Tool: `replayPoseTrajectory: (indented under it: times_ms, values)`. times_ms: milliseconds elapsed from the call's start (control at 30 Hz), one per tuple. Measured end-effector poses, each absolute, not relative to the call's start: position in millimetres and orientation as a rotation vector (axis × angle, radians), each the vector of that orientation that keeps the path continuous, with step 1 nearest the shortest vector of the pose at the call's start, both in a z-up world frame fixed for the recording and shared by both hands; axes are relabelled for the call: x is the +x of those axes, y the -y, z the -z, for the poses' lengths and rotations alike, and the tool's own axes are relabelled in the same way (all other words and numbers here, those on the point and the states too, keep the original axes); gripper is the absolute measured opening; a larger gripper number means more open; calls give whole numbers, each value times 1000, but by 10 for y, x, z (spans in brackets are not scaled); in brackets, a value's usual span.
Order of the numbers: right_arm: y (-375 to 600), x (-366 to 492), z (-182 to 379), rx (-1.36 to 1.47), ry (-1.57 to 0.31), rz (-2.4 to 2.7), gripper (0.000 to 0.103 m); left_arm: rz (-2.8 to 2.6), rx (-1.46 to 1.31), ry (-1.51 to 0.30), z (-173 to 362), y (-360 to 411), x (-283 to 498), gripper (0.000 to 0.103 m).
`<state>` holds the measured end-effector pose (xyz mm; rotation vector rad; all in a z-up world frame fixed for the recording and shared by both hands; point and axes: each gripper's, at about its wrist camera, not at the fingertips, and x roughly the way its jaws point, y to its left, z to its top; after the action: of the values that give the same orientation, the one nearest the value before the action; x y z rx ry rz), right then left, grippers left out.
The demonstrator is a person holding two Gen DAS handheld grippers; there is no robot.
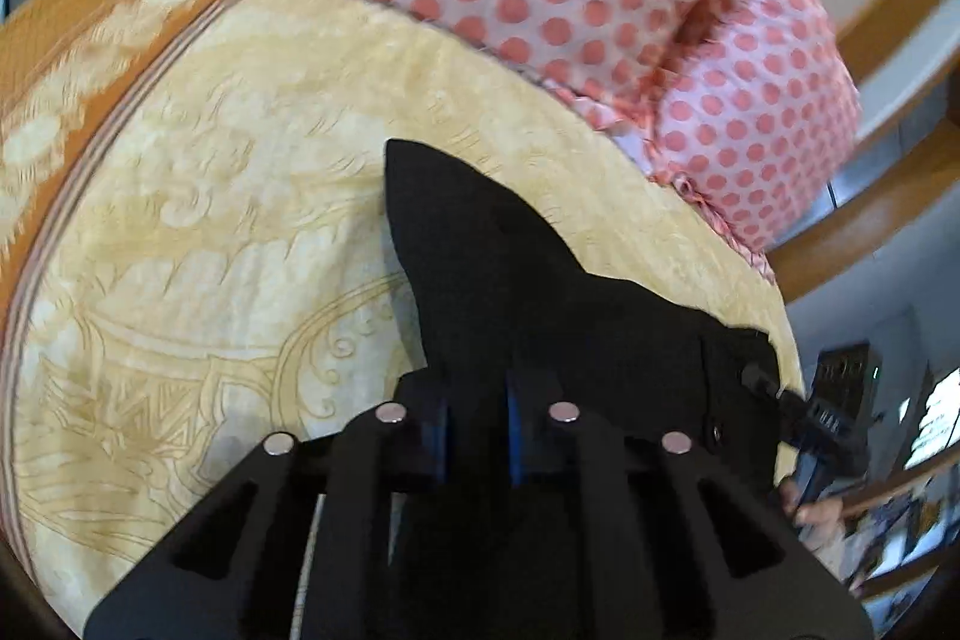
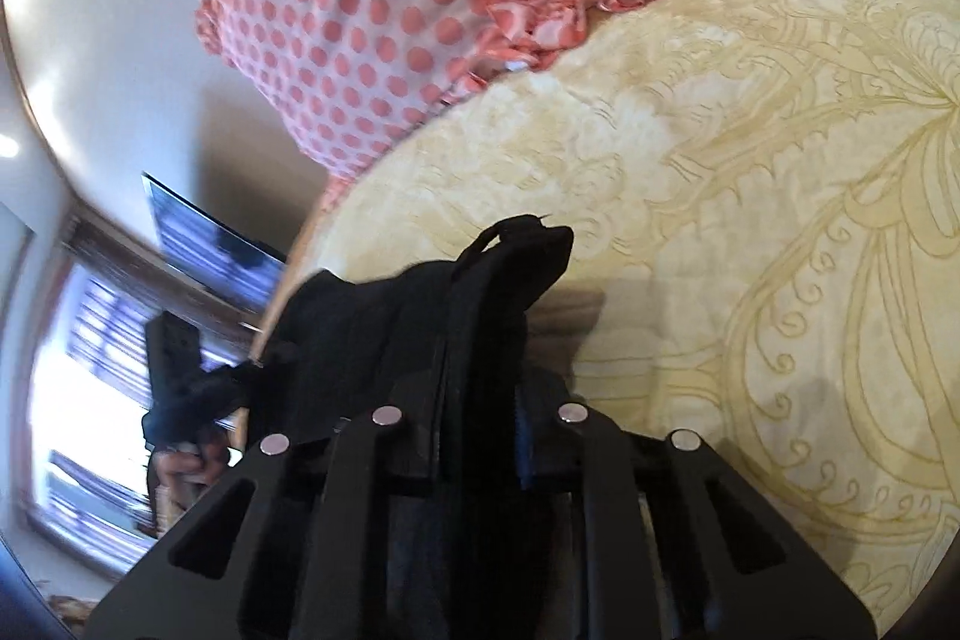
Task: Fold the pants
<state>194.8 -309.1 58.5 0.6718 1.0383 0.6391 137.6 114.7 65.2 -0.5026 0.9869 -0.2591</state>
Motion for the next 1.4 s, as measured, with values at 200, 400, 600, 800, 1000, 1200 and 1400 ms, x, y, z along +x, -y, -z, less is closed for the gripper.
replayPoseTrajectory:
  times_ms: [200,400,600,800,1000,1200,1400]
  values:
    - [3051,2150,-834,669,-1052,-666,16,289,-449,-913,-1009,-1062,1448,12]
    - [3117,2665,-1308,589,-871,-636,16,243,-366,-818,-1304,-863,2048,12]
    - [3110,3283,-1001,497,-873,-475,16,166,-301,-898,-1000,-687,2909,12]
    - [3109,3395,-617,487,-1020,-351,26,88,-288,-978,-613,-632,3103,22]
    - [3112,2937,-1043,396,-966,-375,60,142,-378,-848,-1020,-818,2535,49]
    - [2921,2327,-1106,420,-969,-567,69,325,-414,-833,-1088,-560,1821,67]
    - [2827,2284,-744,467,-1075,-564,65,364,-380,-1002,-647,-338,1858,73]
